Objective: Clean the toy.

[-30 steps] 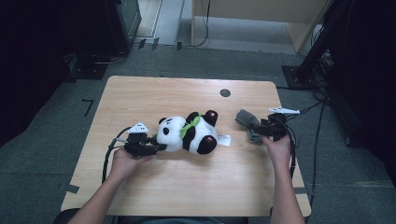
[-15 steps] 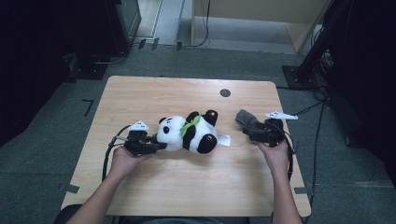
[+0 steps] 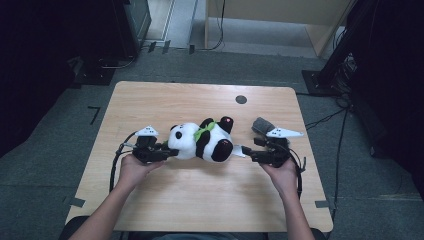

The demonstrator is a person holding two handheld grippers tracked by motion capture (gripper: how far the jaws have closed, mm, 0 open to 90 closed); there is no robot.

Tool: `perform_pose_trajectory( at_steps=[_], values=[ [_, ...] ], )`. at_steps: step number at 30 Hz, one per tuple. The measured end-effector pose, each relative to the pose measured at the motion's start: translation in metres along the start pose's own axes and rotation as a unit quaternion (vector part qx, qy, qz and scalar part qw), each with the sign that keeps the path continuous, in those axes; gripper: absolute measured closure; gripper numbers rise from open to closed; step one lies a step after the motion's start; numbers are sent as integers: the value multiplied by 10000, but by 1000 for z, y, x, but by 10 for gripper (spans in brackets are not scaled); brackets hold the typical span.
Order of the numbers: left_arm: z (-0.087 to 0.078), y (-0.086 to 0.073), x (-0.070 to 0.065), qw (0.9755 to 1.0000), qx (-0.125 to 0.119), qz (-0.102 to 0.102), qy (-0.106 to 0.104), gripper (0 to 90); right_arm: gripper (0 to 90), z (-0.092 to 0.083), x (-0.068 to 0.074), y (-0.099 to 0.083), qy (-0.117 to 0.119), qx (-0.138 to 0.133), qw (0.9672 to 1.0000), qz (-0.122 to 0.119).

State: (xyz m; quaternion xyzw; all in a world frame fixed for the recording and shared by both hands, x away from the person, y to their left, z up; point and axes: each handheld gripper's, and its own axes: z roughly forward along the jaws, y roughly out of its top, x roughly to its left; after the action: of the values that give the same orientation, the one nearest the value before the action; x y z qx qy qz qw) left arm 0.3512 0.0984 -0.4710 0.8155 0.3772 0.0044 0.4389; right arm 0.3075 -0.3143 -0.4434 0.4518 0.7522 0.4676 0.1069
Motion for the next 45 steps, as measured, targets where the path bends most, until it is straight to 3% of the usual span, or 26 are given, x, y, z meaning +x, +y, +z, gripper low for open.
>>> perform_pose_trajectory(
  at_steps=[6,8,13,22,26,31,32,33,35,36,37,38,39,41,42,45],
  values=[
    [0,1,0,10000,-34,-54,-26,588,333,10,13,1,272,49,9993,-250],
    [0,1,2,9999,-42,-108,-60,588,333,15,19,1,411,102,9982,-414],
    [1,1,2,9999,-54,-119,-64,585,308,22,25,-1,724,52,9959,-539],
    [4,0,0,9999,-30,-84,-74,577,154,43,39,-3,677,83,9944,-811],
    [5,-1,-1,9999,-15,-77,-94,576,126,50,45,-3,632,113,9935,-935],
    [7,-1,-1,9998,-33,-161,-147,575,51,66,53,-5,390,-41,9931,-1107],
    [7,-1,-1,9998,-27,-148,-149,577,45,71,57,-5,173,-17,9935,-1128],
    [8,-1,-2,9998,-30,-145,-157,577,45,71,57,-5,173,-17,9935,-1128],
    [9,-1,-2,9998,-43,-145,-157,577,47,78,63,-6,-256,14,9906,-1343],
    [9,-1,-2,9998,-43,-145,-157,577,47,78,63,-6,-256,14,9906,-1343],
    [9,-1,-2,9998,-44,-133,-111,577,143,83,70,-10,-723,-61,9838,-1637],
    [9,-1,-2,9998,-44,-133,-111,577,143,83,70,-10,-723,-61,9838,-1637],
    [9,-1,-3,9999,-42,-113,-81,576,205,85,70,-12,-868,-146,9797,-1804],
    [9,-1,-2,9999,-59,-126,-82,573,225,84,69,-12,-820,-184,9812,-1739],
    [9,0,-2,9998,-80,-130,-87,573,238,84,67,-12,-777,-240,9838,-1600],
    [9,0,-3,9999,-117,-81,-30,533,299,82,65,-10,-743,-265,9846,-1560]
  ],
)
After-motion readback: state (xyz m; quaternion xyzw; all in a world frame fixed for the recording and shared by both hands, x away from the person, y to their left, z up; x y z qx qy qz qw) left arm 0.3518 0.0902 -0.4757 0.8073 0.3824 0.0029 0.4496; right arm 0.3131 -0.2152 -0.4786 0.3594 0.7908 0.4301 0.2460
